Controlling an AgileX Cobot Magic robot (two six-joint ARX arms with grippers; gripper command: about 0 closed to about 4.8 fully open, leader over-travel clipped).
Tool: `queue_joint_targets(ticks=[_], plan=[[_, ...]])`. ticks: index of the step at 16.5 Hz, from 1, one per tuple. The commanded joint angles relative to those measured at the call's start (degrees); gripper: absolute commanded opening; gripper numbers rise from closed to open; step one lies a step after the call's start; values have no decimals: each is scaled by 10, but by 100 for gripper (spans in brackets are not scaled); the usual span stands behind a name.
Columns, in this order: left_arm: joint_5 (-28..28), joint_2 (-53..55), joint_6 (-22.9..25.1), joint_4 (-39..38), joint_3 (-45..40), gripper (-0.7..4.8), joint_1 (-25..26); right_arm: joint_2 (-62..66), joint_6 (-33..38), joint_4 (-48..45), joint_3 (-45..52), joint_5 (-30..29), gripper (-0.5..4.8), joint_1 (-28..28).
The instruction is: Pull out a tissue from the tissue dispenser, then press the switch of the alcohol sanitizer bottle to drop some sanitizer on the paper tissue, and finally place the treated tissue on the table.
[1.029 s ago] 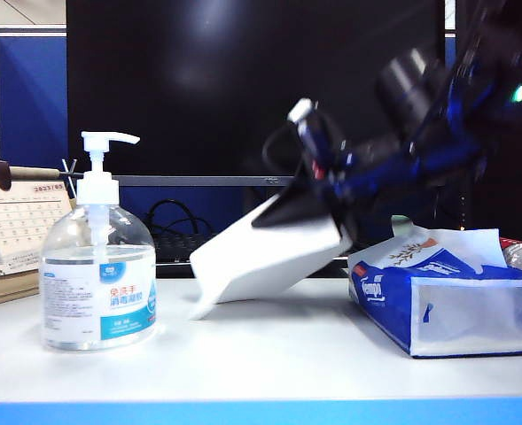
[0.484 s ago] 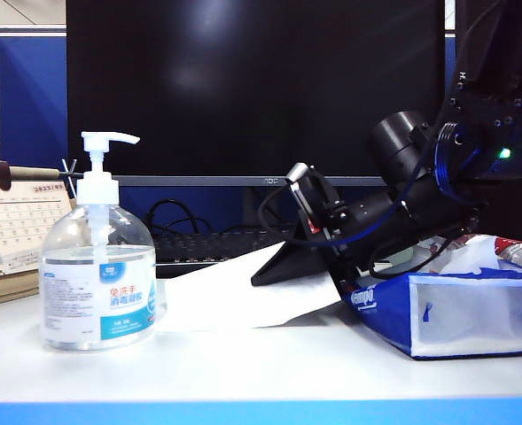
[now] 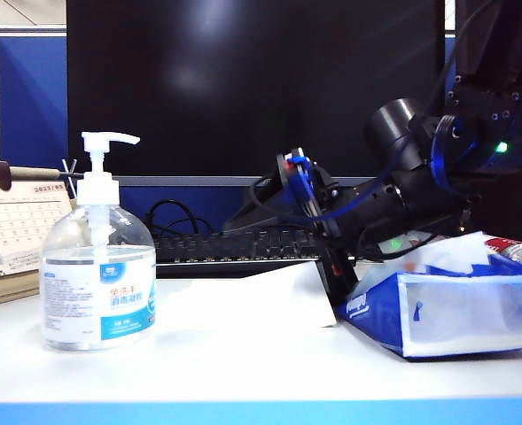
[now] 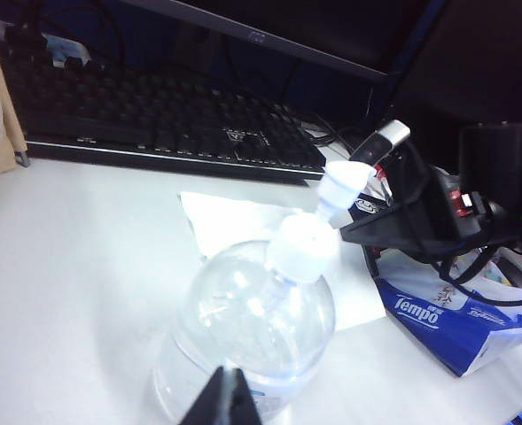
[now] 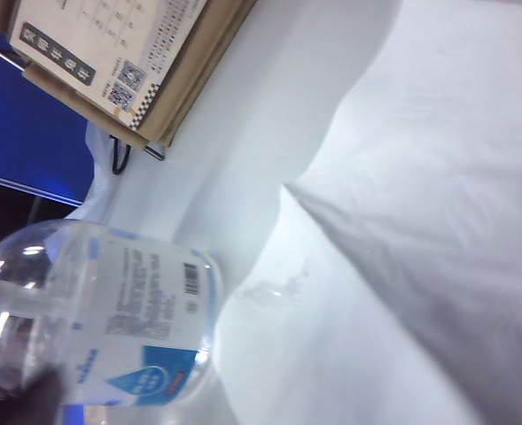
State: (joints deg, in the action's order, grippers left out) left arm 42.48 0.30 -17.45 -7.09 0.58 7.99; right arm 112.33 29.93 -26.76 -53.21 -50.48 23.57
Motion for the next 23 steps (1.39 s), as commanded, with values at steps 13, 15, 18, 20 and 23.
queue_joint_targets(ticks=[13, 15, 18, 20, 23], plan=[[13, 0, 22, 12, 1, -5, -33, -131, 16, 74, -33, -43, 479, -55], [13, 0, 25, 11, 1, -5, -33, -146, 12, 102, -33, -78, 479, -54], [12, 0, 27, 11, 1, -5, -33, -175, -4, 99, -34, -64, 479, -74], [12, 0, 32, 11, 1, -5, -33, -181, -1, 106, -34, -61, 479, -91], [12, 0, 32, 11, 1, -5, -33, -197, 1, 130, -34, -105, 479, -117]])
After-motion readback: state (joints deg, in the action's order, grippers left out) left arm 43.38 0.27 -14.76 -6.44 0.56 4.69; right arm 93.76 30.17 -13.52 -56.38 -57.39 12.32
